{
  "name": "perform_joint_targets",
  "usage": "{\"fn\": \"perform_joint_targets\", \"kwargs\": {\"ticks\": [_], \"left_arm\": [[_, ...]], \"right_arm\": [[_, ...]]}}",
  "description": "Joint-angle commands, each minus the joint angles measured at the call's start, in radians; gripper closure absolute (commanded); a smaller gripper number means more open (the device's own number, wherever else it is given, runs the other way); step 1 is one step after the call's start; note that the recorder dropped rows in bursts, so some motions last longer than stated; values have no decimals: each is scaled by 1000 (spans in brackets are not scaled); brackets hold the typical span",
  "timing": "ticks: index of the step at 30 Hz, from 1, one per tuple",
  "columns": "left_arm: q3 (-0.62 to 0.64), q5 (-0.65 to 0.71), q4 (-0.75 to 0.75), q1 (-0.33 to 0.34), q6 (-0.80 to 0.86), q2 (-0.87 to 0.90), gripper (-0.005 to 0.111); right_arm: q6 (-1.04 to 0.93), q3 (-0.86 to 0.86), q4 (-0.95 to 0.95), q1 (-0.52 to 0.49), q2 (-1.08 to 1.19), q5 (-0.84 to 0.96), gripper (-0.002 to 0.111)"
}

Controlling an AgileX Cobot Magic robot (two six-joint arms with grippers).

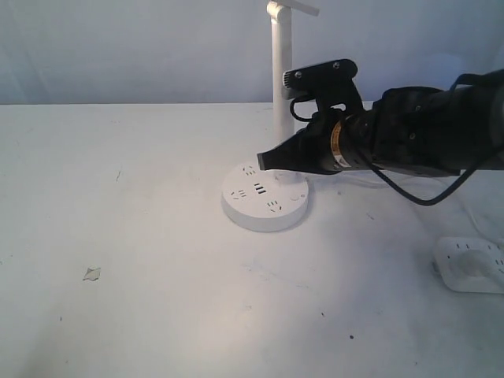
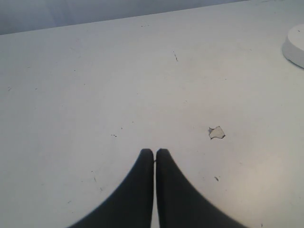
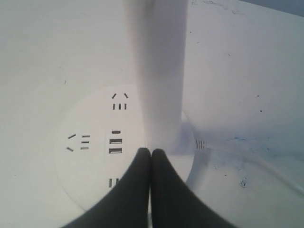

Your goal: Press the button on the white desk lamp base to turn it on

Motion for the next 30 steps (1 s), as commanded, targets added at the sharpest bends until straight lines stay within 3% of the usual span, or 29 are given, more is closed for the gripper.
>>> {"fn": "perform_joint_targets", "kwargs": {"ticks": [1, 15, 30], "left_arm": [[-3, -4, -8, -6, -2, -2, 106], [-3, -4, -8, -6, -2, -2, 106], [-3, -4, -8, -6, -2, -2, 106]], "right_arm": [[-4, 3, -7, -8, 28, -45, 108], [-4, -1, -4, -8, 199, -110, 108], [-1, -32, -49, -8, 208, -5, 108]]}}
